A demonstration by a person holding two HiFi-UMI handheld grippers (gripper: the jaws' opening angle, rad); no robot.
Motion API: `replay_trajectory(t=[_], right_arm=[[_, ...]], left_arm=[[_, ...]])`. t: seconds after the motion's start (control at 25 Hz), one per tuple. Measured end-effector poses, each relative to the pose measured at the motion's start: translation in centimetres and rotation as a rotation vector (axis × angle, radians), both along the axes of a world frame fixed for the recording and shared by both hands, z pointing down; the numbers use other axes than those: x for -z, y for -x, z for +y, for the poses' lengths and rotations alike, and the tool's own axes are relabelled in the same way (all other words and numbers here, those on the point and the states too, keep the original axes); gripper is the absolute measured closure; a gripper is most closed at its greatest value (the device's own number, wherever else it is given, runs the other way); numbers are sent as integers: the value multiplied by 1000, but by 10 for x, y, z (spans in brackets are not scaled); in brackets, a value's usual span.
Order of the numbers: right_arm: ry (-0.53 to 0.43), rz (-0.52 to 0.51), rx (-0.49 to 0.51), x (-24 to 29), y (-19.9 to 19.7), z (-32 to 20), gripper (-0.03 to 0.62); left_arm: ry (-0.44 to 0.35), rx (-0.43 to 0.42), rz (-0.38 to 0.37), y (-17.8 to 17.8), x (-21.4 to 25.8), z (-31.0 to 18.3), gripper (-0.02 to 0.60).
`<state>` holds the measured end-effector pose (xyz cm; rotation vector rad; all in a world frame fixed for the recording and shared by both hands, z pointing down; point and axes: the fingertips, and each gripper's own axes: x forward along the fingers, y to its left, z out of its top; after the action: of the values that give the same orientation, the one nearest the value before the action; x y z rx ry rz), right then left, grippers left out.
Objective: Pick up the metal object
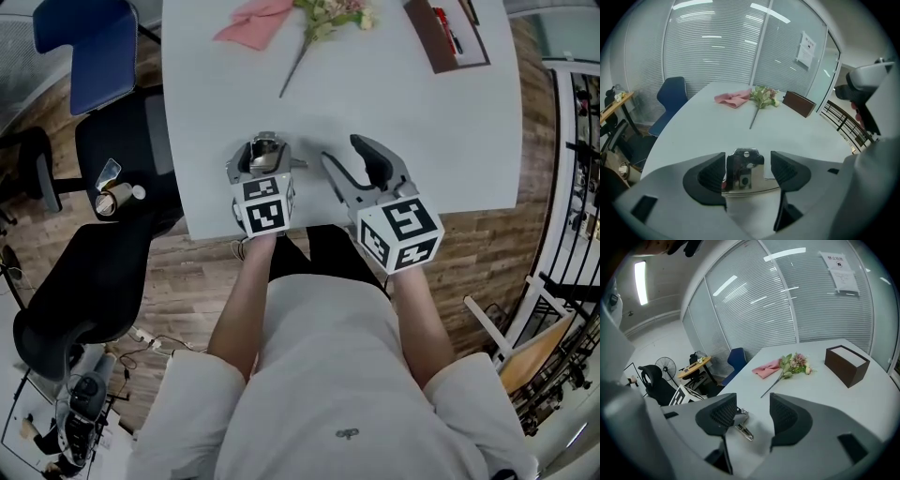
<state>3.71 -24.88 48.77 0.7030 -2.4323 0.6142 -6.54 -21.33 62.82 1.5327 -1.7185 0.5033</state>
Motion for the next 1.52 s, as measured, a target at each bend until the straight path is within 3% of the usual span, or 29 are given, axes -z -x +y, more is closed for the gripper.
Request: replay_trajectory(t=[1.52], right_arm=[[6,-17,-13,2,-5,-1,381]], left_arm=[[130,-85,-97,-3,-30,-2,285]])
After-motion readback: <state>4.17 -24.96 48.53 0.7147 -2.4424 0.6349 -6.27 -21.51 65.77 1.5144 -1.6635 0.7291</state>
